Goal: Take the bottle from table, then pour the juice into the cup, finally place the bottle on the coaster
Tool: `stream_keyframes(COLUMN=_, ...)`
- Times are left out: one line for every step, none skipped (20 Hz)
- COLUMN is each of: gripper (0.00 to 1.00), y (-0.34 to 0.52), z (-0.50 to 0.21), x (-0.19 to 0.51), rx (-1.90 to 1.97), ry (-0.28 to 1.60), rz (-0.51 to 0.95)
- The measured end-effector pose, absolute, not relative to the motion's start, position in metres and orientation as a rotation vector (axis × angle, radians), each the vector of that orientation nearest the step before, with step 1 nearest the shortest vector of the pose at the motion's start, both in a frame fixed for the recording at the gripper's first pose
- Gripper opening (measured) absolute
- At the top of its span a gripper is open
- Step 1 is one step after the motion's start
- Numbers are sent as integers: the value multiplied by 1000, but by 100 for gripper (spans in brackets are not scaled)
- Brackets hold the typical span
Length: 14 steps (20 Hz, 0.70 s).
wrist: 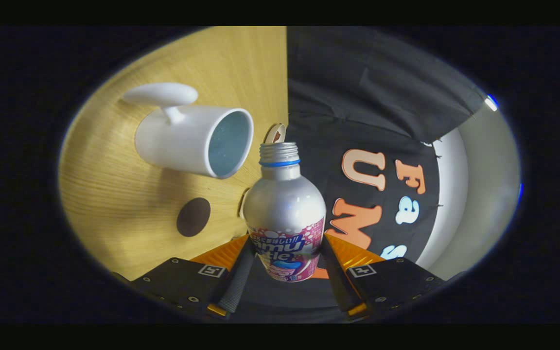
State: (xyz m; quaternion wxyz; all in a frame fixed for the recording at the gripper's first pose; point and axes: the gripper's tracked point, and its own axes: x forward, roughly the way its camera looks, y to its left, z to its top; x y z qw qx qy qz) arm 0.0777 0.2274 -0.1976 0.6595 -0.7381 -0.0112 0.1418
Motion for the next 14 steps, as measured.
stream_keyframes(gripper=77, y=228, z=-197, x=78, rx=-1611, ry=-4, rz=325)
stream_keyframes(gripper=76, y=229, z=-195, x=79, rx=-1552, ry=11, rz=326)
stream_keyframes(gripper=76, y=229, z=-191, x=81, rx=-1490, ry=25, rz=321)
stream_keyframes(gripper=77, y=227, z=-188, x=83, rx=-1424, ry=40, rz=317)
stream_keyframes(gripper=77, y=226, z=-183, x=86, rx=-1357, ry=49, rz=307)
stream_keyframes(gripper=77, y=223, z=-178, x=90, rx=-1290, ry=61, rz=299)
stream_keyframes(gripper=77, y=222, z=-174, x=93, rx=-1225, ry=68, rz=287)
stream_keyframes(gripper=77, y=220, z=-171, x=98, rx=-1163, ry=80, rz=279)
stream_keyframes(gripper=77, y=219, z=-168, x=102, rx=-1100, ry=84, rz=267)
stream_keyframes(gripper=76, y=214, z=-165, x=107, rx=-1034, ry=94, rz=255)
stream_keyframes(gripper=76, y=213, z=-164, x=111, rx=-961, ry=108, rz=259)
stream_keyframes(gripper=77, y=212, z=-167, x=116, rx=-886, ry=129, rz=269)
stream_keyframes(gripper=77, y=211, z=-176, x=120, rx=-815, ry=172, rz=280)
stream_keyframes(gripper=77, y=209, z=-181, x=122, rx=-748, ry=198, rz=286)
